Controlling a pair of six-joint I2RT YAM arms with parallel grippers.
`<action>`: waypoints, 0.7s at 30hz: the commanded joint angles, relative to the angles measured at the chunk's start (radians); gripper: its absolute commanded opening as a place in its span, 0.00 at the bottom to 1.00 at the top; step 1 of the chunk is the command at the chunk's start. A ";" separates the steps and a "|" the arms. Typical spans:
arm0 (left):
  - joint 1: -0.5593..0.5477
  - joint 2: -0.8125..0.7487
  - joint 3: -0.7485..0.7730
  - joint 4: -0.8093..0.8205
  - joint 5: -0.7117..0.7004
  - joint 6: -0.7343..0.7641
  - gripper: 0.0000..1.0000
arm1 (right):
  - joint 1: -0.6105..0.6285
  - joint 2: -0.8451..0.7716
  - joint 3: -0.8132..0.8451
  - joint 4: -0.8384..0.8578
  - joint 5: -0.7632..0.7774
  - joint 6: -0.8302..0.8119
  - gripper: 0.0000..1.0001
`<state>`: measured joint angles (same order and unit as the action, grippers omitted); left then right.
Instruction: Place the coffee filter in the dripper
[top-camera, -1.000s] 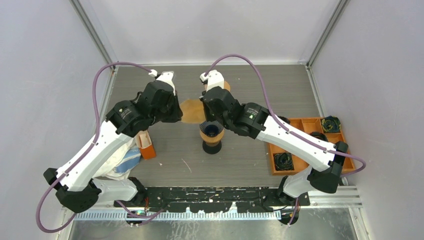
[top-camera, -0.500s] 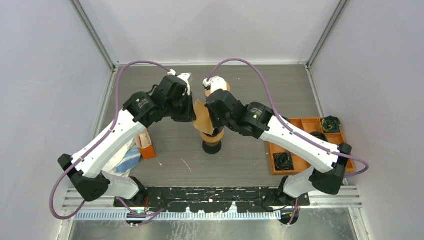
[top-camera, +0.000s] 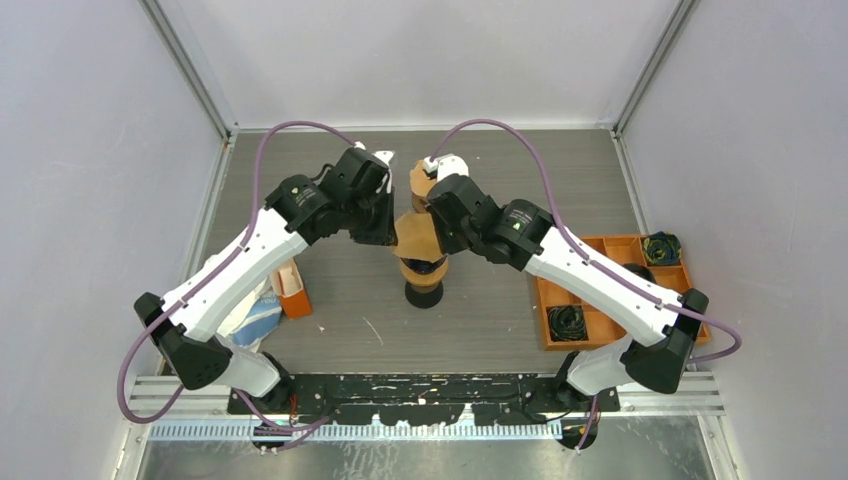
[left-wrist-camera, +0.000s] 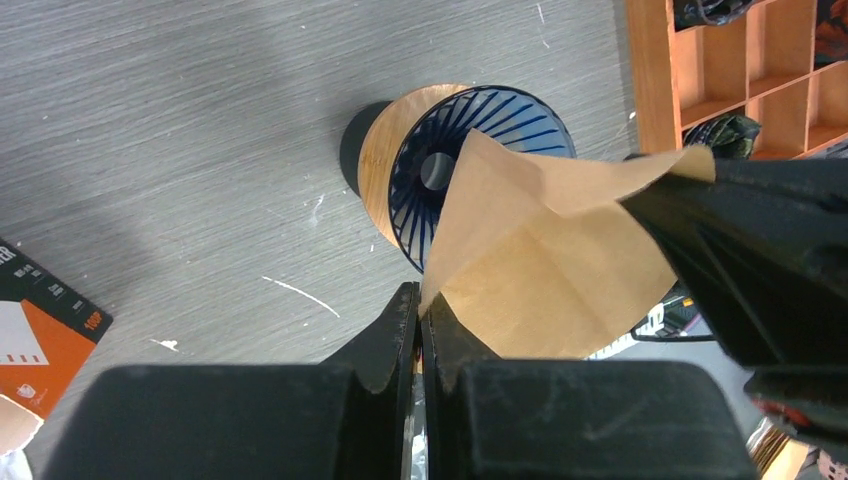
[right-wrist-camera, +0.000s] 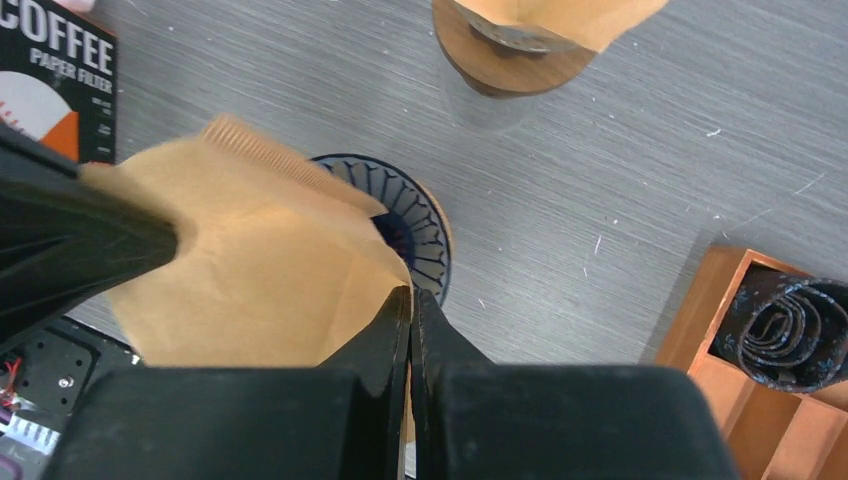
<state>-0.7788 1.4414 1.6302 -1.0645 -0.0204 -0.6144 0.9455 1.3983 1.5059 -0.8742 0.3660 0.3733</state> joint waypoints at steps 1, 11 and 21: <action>-0.003 -0.009 0.052 -0.037 -0.001 0.033 0.05 | -0.040 -0.049 -0.014 0.009 -0.036 0.006 0.06; -0.003 0.030 0.078 -0.060 0.023 0.050 0.04 | -0.066 -0.033 -0.022 0.013 -0.097 -0.009 0.08; -0.003 0.077 0.102 -0.064 0.044 0.068 0.05 | -0.083 0.006 -0.031 0.012 -0.131 -0.026 0.12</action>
<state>-0.7788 1.5124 1.6840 -1.1255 0.0036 -0.5686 0.8715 1.3983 1.4796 -0.8814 0.2520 0.3649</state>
